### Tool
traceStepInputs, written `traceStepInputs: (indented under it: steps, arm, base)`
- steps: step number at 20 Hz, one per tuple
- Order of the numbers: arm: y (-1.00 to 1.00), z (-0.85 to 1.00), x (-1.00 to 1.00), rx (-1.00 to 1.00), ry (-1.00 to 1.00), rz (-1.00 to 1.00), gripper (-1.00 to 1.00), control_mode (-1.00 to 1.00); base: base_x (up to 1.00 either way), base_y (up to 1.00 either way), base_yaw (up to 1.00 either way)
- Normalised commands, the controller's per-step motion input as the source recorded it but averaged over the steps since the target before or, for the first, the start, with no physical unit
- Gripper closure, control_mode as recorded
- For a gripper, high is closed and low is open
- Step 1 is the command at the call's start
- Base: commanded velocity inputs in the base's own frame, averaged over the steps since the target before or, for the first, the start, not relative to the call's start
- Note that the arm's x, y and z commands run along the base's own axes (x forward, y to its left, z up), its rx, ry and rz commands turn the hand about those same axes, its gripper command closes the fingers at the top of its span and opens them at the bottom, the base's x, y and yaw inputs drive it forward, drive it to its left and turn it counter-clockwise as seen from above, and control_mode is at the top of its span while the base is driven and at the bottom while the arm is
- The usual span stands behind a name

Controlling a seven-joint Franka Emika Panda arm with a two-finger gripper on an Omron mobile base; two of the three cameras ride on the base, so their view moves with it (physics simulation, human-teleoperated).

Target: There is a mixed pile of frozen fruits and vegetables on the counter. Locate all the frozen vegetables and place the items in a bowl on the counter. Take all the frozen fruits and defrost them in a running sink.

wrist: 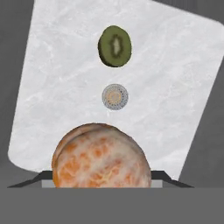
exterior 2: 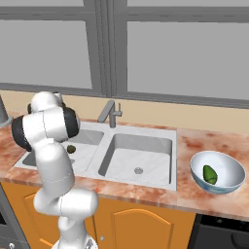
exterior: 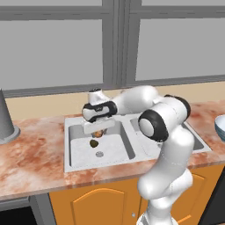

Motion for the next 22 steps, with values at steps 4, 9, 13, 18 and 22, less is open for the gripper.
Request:
traceStepInputs:
  steps: [4, 9, 13, 18, 22]
  arm:
    - [0.0, -0.56, 0.76, 0.0, 0.0, 0.0, 1.0, -1.0]
    - [0.0, -0.63, 0.42, 0.01, 0.03, 0.0, 1.0, -1.0]
    - [0.0, -0.62, 0.13, 0.0, 0.08, 0.0, 1.0, -1.0]
    - [0.01, -0.59, 0.04, 0.0, 0.03, 0.0, 1.0, -1.0]
    - [0.0, -0.55, 0.02, 0.0, 0.03, 0.0, 1.0, -1.0]
  base:
    - [0.0, 0.0, 0.0]
    - [0.0, 0.0, 0.0]
    - [0.0, 0.0, 0.0]
    - [0.0, 0.0, 0.0]
    - [0.0, 0.0, 0.0]
